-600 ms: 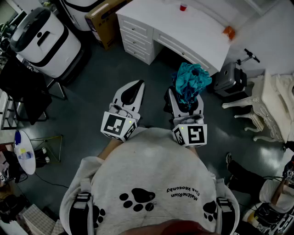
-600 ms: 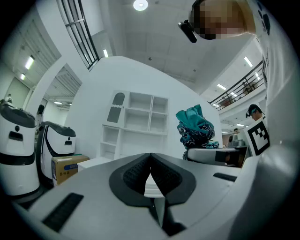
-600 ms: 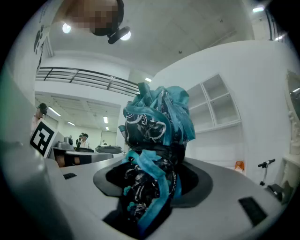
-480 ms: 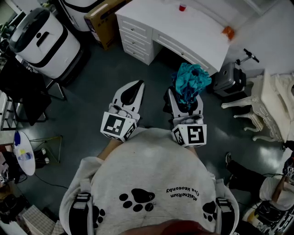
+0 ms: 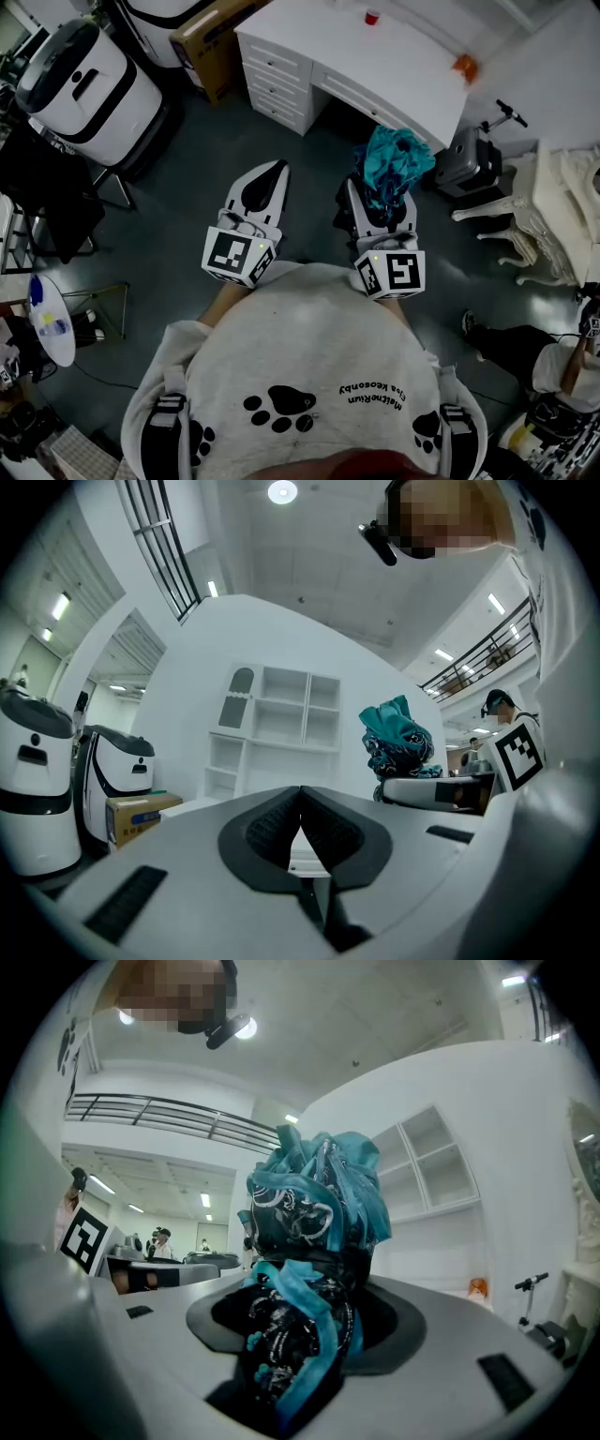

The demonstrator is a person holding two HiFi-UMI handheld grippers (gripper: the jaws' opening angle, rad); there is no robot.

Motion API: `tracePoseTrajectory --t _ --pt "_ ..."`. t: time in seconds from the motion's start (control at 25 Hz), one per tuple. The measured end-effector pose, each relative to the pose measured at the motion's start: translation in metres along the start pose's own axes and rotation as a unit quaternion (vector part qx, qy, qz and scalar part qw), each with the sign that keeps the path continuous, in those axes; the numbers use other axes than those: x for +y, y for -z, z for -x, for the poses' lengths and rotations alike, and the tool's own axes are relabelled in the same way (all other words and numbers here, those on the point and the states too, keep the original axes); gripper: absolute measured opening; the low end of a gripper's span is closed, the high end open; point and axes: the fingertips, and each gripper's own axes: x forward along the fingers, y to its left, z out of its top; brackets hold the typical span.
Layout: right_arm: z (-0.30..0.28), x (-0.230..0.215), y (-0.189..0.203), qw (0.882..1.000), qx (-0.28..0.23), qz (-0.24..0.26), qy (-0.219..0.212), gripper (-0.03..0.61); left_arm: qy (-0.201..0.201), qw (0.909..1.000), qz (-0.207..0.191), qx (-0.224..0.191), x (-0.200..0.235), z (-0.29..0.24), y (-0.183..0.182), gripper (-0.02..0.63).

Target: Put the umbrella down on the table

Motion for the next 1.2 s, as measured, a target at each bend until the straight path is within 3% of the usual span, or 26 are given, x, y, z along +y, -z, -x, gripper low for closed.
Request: tracePoseTrajectory --t 0.68,1.2 --pt "-0.026 0.024 0.017 1.000 0.015 -0.014 0.015 0.266 0.009 0.9997 0.016 0.014 0.044 0.008 0.017 0.018" --pt "-0.089 -0.001 0.021 1.000 -0.003 -0.002 -0.009 0.265 0.004 0.9999 0.011 0.004 0.078 -0.043 0.023 0.018"
